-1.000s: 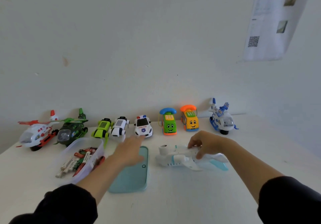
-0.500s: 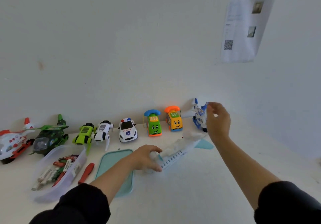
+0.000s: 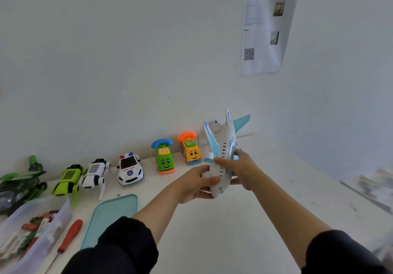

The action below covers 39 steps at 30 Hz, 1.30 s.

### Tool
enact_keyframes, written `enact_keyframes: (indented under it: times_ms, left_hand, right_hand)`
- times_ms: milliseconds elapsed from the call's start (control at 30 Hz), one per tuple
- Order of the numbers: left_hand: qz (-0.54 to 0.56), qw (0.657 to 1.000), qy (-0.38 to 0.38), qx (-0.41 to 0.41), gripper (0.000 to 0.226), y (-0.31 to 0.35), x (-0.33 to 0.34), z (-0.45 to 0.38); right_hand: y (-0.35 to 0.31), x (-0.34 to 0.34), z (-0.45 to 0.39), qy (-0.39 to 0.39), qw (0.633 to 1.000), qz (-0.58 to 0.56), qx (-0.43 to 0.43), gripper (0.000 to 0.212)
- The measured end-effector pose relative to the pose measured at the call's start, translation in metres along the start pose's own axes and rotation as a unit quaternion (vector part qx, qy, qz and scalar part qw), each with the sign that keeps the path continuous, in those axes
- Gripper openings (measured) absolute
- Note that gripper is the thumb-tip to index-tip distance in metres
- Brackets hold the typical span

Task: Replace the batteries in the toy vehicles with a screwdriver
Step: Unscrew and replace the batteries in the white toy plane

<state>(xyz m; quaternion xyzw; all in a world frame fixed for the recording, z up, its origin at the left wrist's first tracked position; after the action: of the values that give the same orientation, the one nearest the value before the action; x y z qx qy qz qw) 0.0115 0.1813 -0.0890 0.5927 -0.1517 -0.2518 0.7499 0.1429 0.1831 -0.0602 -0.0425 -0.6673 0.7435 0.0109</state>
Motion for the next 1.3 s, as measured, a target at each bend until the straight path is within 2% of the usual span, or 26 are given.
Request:
enact_keyframes:
  times_ms: [133,167,233,300,400,467,500,567,700,900,1000,1200,1267,1300]
  left_hand:
    - [-0.042,0.999,-0.023,-0.020,0.054,0.007,0.019,-0.033]
    - [-0.070,0.997,0.000,-0.026,0.054,0.007,0.021,-0.043]
    - [-0.171,0.979,0.109,-0.026,0.052,0.007,0.010,-0.065]
    - [-0.312,0.922,0.226,-0.038,0.045,0.002,-0.009,-0.088]
    - [-0.468,0.827,0.294,-0.099,0.035,-0.019,-0.030,-0.096]
    - [-0.552,0.755,0.344,-0.086,0.029,-0.029,-0.038,-0.092]
    - [-0.556,0.740,0.373,-0.067,0.028,-0.032,-0.041,-0.089]
    - [-0.533,0.738,0.411,-0.048,0.025,-0.033,-0.046,-0.088]
    - [-0.530,0.729,0.429,-0.049,0.023,-0.038,-0.050,-0.092]
    - [-0.528,0.718,0.450,-0.062,0.020,-0.042,-0.054,-0.098]
    - [-0.534,0.714,0.448,-0.061,0.021,-0.042,-0.052,-0.099]
    - [-0.539,0.709,0.450,-0.066,0.023,-0.045,-0.055,-0.099]
    - [-0.541,0.708,0.450,-0.065,0.024,-0.043,-0.054,-0.100]
    - [-0.541,0.708,0.450,-0.065,0.024,-0.043,-0.054,-0.101]
  right_hand:
    - [-0.007,-0.043,-0.010,0.027,0.999,0.004,-0.034,0.060]
    - [-0.010,-0.057,-0.016,0.044,0.998,0.003,-0.037,0.059]
    - [-0.016,-0.090,-0.030,0.086,0.995,0.003,-0.044,0.059]
    - [-0.018,-0.126,-0.049,0.136,0.990,0.031,-0.038,0.065]
    - [-0.021,-0.166,-0.074,0.172,0.976,0.126,-0.031,0.049]
    - [-0.017,-0.186,-0.096,0.176,0.967,0.185,-0.018,0.042]
    - [-0.013,-0.195,-0.107,0.175,0.962,0.209,-0.003,0.041]
    - [-0.006,-0.206,-0.129,0.181,0.950,0.253,0.029,0.038]
    - [0.014,-0.206,-0.171,0.207,0.917,0.336,0.063,0.037]
    - [0.016,-0.179,-0.213,0.177,0.859,0.479,0.025,0.025]
    - [0.015,-0.174,-0.225,0.173,0.861,0.477,0.012,0.025]
    - [0.013,-0.180,-0.234,0.113,0.872,0.475,0.033,0.042]
    - [0.012,-0.180,-0.229,0.104,0.857,0.503,0.039,0.049]
    - [0.010,-0.178,-0.226,0.107,0.834,0.541,0.033,0.052]
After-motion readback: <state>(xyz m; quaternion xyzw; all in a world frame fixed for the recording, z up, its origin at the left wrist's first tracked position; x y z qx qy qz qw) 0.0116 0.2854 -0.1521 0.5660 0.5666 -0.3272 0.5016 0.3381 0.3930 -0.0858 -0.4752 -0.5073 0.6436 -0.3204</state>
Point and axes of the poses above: each hand's wrist, its own z-axis away from the middle knuckle, its own x-axis out of the palm, y = z × x, the point moved 6 cm from there along -z, towards the middle knuckle, and after that the axes turned 3 degrees about -x, right-handed, at the moved point
